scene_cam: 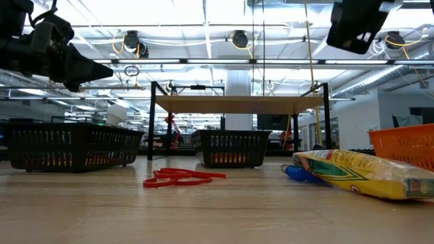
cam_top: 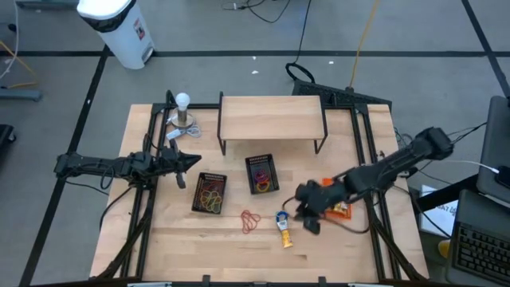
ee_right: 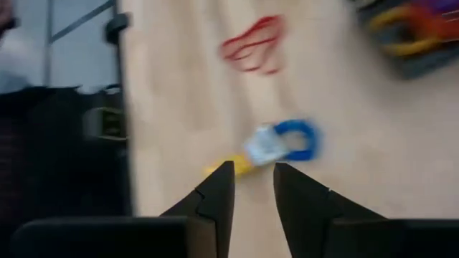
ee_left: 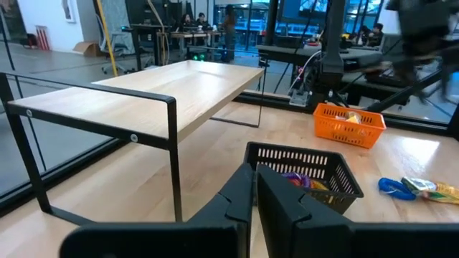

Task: Pick & Place Office Desk Supplies
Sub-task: Put the yellow crayon box into the orange bin

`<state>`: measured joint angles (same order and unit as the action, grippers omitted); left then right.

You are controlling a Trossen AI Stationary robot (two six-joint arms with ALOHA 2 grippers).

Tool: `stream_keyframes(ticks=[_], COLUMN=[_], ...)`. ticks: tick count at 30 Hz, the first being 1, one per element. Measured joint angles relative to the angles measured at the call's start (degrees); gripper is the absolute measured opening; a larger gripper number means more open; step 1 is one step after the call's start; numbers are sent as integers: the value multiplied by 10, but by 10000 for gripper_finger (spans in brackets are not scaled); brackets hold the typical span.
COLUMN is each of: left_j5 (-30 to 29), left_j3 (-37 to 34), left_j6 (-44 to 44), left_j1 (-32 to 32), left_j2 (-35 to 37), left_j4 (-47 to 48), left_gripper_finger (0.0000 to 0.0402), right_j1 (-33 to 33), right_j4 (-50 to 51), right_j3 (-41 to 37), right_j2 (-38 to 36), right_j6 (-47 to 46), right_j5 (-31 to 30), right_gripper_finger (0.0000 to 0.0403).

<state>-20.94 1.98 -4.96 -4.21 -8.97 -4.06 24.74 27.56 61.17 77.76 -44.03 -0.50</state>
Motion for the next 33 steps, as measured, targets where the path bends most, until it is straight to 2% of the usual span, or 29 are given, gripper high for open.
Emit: stream_keyframes(ticks=[3, 6, 9, 14, 18, 27, 33], left_j5=[0, 0, 0, 0, 0, 0, 0], left_j3=[0, 0, 0, 0, 0, 0, 0], left_j6=[5, 19, 33, 59, 63, 63, 62], left_j1=[0, 0, 0, 0, 0, 0, 0], left_j2=[0, 0, 0, 0, 0, 0, 0], left_j4=[0, 0, 0, 0, 1, 34, 37], left_gripper_finger=[21, 21, 21, 21, 21, 21, 21], right_j1=[20, 26, 26, 22, 19, 20, 20], right_j4=[-13, -31, -29, -38, -51, -94, -101], right_j3=[31, 41, 41, 41, 41, 41, 45], right_j2=[53, 93, 121, 159, 186, 258, 300], right_j6=[-29, -72, -130, -237, -321, -370, -356], right_j5=[37, 64, 82, 78, 55, 34, 47], right_gripper_finger=[84, 107, 154, 250, 296, 299, 289])
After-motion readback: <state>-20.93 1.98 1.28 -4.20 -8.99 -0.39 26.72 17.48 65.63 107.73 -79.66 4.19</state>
